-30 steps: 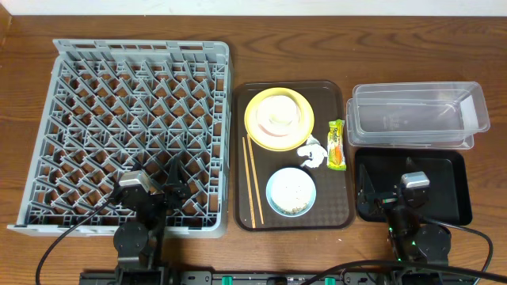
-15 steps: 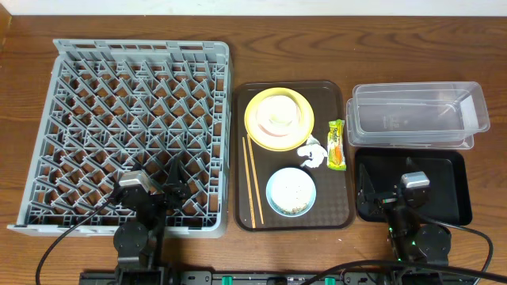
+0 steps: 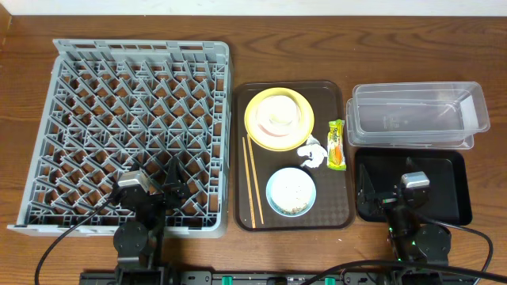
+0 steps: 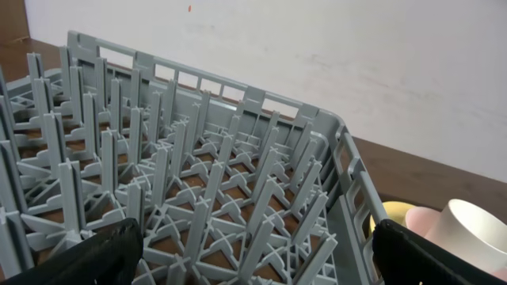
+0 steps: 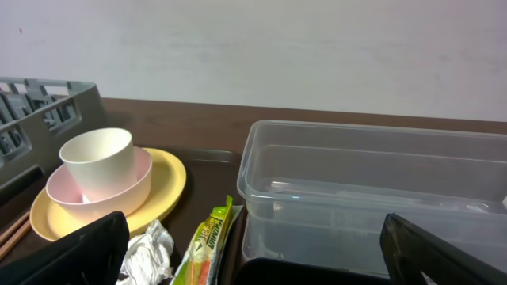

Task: Sort waste into correct bins and load items into the dishwasher
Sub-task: 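Raise the left gripper and swing it over the brown tray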

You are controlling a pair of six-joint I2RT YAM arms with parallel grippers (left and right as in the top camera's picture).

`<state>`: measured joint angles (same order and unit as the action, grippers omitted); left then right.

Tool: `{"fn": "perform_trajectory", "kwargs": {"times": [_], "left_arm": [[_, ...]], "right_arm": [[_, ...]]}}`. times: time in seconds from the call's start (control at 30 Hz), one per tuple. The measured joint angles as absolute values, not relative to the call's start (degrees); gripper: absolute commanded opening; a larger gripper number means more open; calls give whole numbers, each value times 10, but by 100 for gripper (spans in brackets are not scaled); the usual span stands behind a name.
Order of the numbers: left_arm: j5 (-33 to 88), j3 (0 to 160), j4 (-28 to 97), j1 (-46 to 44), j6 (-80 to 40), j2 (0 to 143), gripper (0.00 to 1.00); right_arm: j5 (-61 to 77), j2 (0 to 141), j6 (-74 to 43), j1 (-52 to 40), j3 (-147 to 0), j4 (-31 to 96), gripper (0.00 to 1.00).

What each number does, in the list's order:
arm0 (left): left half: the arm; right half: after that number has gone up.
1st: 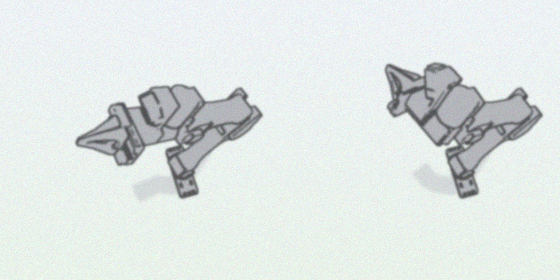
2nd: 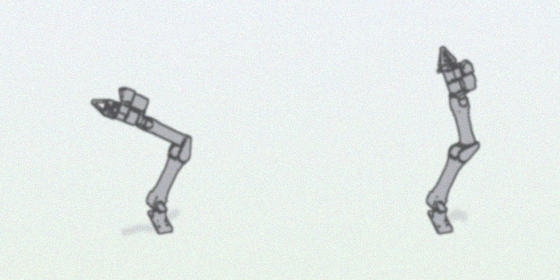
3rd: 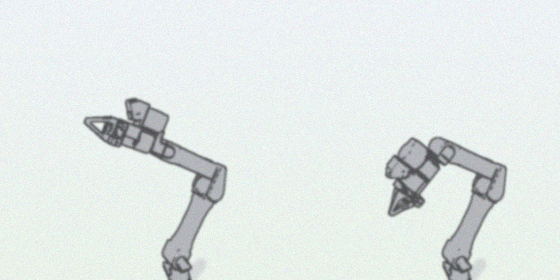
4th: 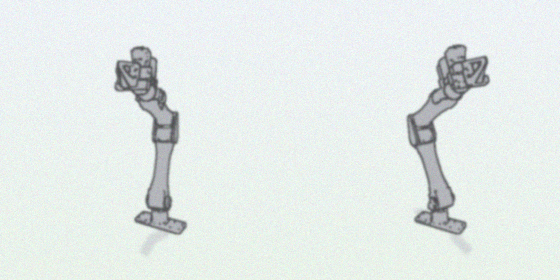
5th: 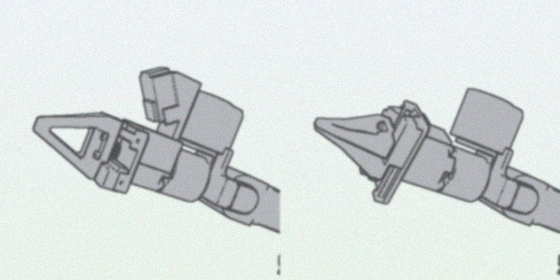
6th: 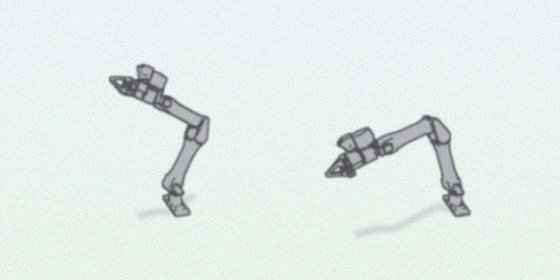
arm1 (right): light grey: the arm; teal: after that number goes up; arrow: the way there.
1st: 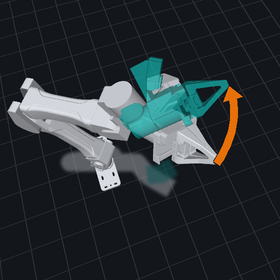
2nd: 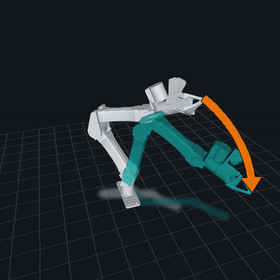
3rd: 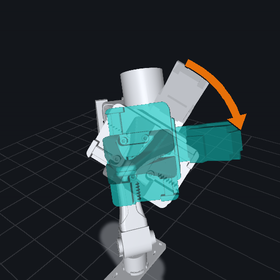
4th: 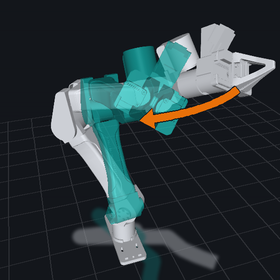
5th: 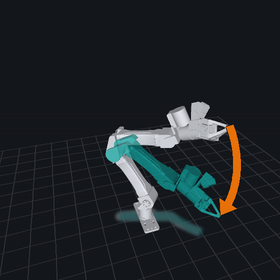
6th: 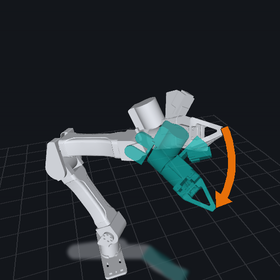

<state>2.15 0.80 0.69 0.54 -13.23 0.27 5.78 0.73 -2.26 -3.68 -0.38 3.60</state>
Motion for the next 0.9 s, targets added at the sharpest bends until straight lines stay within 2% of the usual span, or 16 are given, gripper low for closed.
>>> {"fn": "perform_trajectory", "kwargs": {"times": [0.17, 0.27, 0.47, 0.53, 0.73, 0.9], "left_arm": [[64, 11, -9, 6, -132, 3, 94], [87, 53, 56, 6, -131, 15, 94], [118, 265, 231, 6, -114, 119, 94], [137, 360, 317, 6, -101, 187, 98], [172, 623, 603, 6, -85, 413, 98], [215, 714, 679, 6, -105, 536, 98]], "right_arm": [[58, 7, -23, -37, -4, 36, 99], [58, 7, -23, -37, -4, 36, 99], [58, 8, -23, -37, -4, 36, 99], [58, 8, -23, -37, -4, 36, 99], [58, 9, -23, -37, -4, 36, 99], [58, 9, -23, -37, -4, 36, 99]]}}
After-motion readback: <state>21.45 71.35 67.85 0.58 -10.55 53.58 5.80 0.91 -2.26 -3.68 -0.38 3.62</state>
